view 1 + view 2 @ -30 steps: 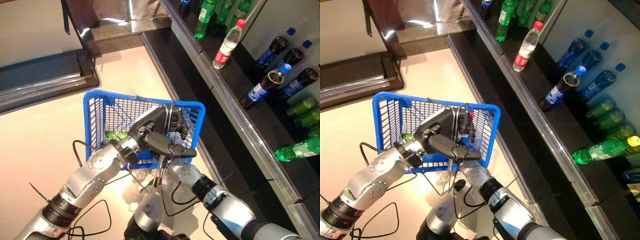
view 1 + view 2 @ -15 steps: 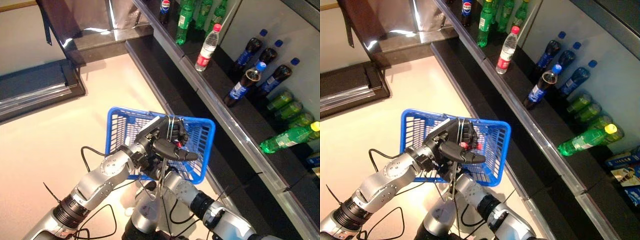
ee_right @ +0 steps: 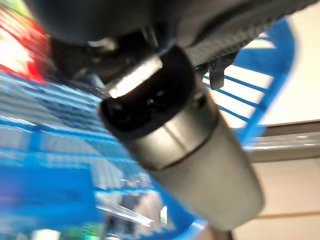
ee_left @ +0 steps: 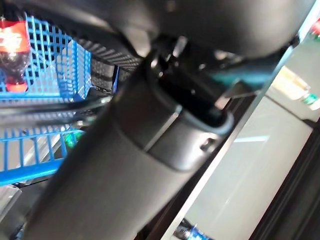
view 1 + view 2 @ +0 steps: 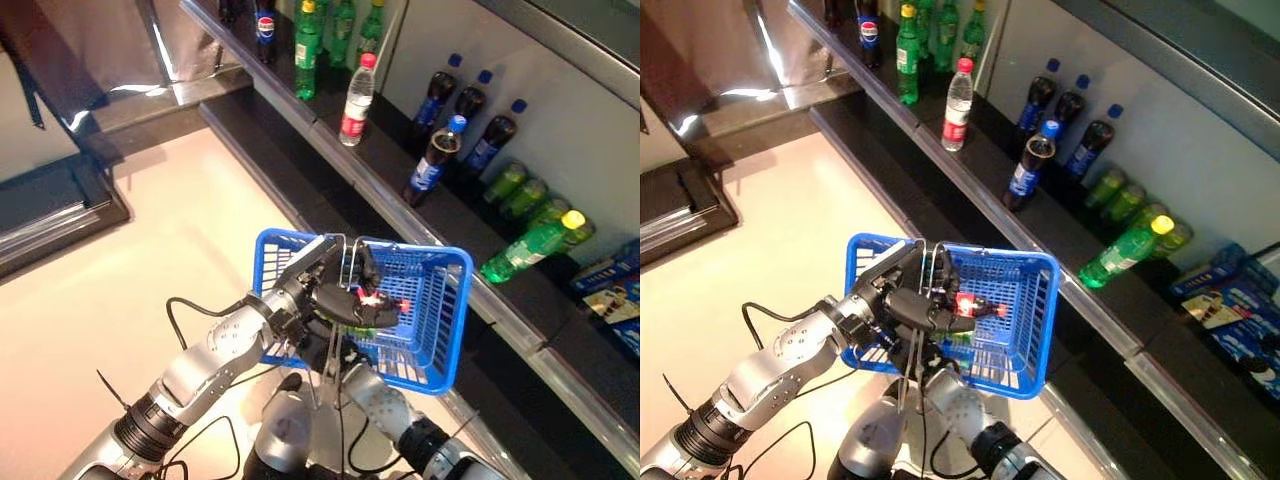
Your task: Pick up the drink and place into the basket.
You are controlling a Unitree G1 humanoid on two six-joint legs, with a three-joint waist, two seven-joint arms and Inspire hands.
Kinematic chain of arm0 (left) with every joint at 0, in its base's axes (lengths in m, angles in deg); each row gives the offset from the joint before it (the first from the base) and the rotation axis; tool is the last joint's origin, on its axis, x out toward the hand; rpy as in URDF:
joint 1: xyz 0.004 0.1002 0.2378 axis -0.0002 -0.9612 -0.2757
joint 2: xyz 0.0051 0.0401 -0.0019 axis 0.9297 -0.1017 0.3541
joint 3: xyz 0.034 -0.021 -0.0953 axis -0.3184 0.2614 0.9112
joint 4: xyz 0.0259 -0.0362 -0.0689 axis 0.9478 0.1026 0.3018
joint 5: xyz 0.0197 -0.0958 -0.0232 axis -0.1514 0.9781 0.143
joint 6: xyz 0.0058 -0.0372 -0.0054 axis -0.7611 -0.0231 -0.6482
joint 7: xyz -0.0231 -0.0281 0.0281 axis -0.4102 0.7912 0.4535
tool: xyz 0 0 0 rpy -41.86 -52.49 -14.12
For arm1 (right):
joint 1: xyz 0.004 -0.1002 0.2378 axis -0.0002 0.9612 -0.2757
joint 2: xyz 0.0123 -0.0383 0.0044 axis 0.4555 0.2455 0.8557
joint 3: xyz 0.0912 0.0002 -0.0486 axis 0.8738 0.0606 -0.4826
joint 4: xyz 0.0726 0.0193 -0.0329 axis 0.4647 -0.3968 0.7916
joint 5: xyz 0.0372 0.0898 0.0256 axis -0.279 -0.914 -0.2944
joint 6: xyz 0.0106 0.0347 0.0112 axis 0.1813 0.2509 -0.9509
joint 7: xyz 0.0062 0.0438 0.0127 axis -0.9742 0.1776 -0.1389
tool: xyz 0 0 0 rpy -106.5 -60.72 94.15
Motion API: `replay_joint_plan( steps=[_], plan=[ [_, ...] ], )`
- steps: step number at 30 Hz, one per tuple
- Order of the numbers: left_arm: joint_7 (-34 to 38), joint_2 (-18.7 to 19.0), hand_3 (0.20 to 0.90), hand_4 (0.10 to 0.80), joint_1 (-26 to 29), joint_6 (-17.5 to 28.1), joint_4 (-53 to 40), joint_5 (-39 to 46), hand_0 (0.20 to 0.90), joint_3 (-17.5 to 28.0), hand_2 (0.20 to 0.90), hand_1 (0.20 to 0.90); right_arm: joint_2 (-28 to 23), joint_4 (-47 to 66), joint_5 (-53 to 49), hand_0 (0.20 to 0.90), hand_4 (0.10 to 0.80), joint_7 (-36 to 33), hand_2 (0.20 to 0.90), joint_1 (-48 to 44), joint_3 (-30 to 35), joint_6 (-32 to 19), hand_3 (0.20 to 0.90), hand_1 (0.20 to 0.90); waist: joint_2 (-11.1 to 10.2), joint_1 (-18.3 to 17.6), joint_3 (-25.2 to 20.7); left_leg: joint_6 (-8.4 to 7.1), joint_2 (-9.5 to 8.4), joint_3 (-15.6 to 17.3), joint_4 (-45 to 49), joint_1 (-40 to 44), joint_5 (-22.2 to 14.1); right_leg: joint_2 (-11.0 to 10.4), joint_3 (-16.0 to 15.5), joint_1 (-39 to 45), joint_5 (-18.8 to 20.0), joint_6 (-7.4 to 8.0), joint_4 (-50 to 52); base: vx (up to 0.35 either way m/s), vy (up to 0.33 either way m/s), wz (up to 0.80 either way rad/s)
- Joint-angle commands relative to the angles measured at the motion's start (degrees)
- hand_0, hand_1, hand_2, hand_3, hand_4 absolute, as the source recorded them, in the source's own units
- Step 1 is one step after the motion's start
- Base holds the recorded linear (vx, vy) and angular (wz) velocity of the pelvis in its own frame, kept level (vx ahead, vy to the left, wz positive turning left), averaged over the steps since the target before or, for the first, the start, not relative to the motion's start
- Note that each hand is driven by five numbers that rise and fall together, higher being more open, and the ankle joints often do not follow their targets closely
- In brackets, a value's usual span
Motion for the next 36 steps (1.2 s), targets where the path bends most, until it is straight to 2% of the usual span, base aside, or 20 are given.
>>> replay_joint_plan(
  steps=[1,8,13,17,21,24,26,31,36],
  plan=[
    [-2.6,-12.02,0.2,0.1,6.79,22.08,-12.65,0.36,0.3,12.52,0.3,0.3,1.26,2.48,2.56,0.9,0.8,4.9,0.9,5.06,-0.56,-1.0,0.9,0.9,0.86,-2.2,-15.84,0.48,3.19,4.69,-2.19,4.81,-0.18,0.93,-0.2,-1.73,5.27,-1.21,1.02,-0.012,0.014,-0.08],
    [-3.66,-10.8,0.2,0.1,2.34,25.29,-11.54,-0.17,0.3,16.68,0.3,0.3,-2.79,5.14,7.29,0.9,0.8,8.35,0.9,12.9,3.19,0.14,0.9,0.9,0.08,-4.48,-16.8,0.24,4.41,7.03,-2.51,6.29,-0.62,1.49,1.26,-1.35,5.36,-0.81,0.35,0.028,-0.028,-0.1],
    [-4.95,-10.27,0.2,0.1,0.33,26.34,-11.25,-0.12,0.3,18.68,0.3,0.3,-3.86,6.68,6.92,0.9,0.8,8.04,0.9,15.48,6.04,-1.64,0.9,0.9,-0.51,-5.45,-17.09,0.07,5.13,7.8,-2.44,6.86,-0.79,1.9,1.76,-1.27,5.49,-0.81,0.21,0.014,-0.059,-0.04],
    [-5.43,-9.07,0.2,0.1,-1.23,27.36,-10.92,0.07,0.3,20.64,0.3,0.3,-4.42,8.54,6.71,0.9,0.8,11.74,0.9,17.1,8.86,-0.73,0.9,0.9,-1.21,-6.67,-17.43,0.06,5.93,8.6,-2.47,7.1,-0.74,2.48,2.52,-1.44,5.95,-0.74,-0.34,0.006,-0.084,-0.16],
    [-4.53,-8.41,0.2,0.1,-2.15,28.02,-10.69,-1.14,0.3,22.05,0.3,0.3,-6.24,12.42,9.95,0.9,0.8,15.16,0.9,18.08,8.41,0.97,0.9,0.9,-1.8,-7.4,-17.47,-0.09,6.58,9.36,-2.59,7.24,-0.77,2.87,3.05,-1.64,6.08,-0.71,-0.68,-0.01,-0.076,-0.05],
    [-0.9,-7.63,0.2,0.1,-3.71,27.35,-10.45,-10.34,0.3,23.98,0.3,0.3,-8.96,18.7,14.78,0.9,0.8,18.95,0.9,19.39,6.35,2.78,0.9,0.9,-2.35,-7.83,-17.48,-0.34,7.01,9.91,-2.91,7.32,-0.75,3.24,3.42,-1.83,6.19,-0.64,-1.16,-0.023,-0.09,-0.13],
    [0.71,-7.23,0.2,0.1,-4.89,27.57,-9.48,-9.57,0.3,24.75,0.3,0.3,-11.24,23.56,14.98,0.9,0.8,20.12,0.9,19.97,4.64,3.28,0.9,0.9,-2.8,-8.21,-17.63,-0.4,7.21,10.25,-3.49,7.52,-0.51,3.5,3.6,-1.84,6.38,-0.54,-1.65,-0.024,-0.092,-0.14],
    [3.56,-9.46,0.2,0.1,-9.35,28.21,-8.34,-4.41,0.3,29.15,0.3,0.3,-13.76,31.83,17.36,0.9,0.8,23.48,0.9,21.16,3.8,4.57,0.9,0.9,-3.16,-8.64,-18.0,-0.69,7.49,10.73,-4.61,7.63,-0.18,4.07,4.13,-2.13,6.67,-0.67,-2.94,-0.056,-0.076,-0.06],
    [6.66,-12.93,0.2,0.1,-13.1,31.16,-5.38,1.06,0.3,32.91,0.3,0.3,-15.42,37.55,20.42,0.9,0.8,28.49,0.9,22.0,3.66,6.07,0.9,0.9,-2.99,-9.41,-18.19,-0.77,7.81,11.3,-5.75,7.4,0.16,4.62,5.5,-2.93,7.26,-1.05,-4.83,-0.118,-0.083,-0.12]
  ],
)
